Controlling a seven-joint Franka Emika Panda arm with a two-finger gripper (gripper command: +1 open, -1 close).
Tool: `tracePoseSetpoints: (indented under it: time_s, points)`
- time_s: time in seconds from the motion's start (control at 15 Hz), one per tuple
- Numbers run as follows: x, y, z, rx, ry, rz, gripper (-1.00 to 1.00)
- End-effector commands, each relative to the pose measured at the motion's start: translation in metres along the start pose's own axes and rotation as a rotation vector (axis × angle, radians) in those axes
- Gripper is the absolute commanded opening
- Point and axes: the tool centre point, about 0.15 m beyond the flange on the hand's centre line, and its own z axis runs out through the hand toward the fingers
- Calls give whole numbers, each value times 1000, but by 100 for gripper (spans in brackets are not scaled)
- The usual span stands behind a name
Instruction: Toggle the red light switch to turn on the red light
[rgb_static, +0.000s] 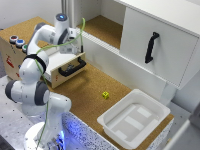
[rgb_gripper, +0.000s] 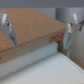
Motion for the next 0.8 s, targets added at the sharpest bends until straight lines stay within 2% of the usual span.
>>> tracePoseSetpoints:
  time_s: [0.0,0.27,0.47,0.73]
  points:
    - [110,-90,2,47,-238,-156,100]
    - [139,-148,15,142,-329,-250,100]
    - [167,-189,22,183,-331,-384,100]
    - [188,-214,31,186,-318,-508,100]
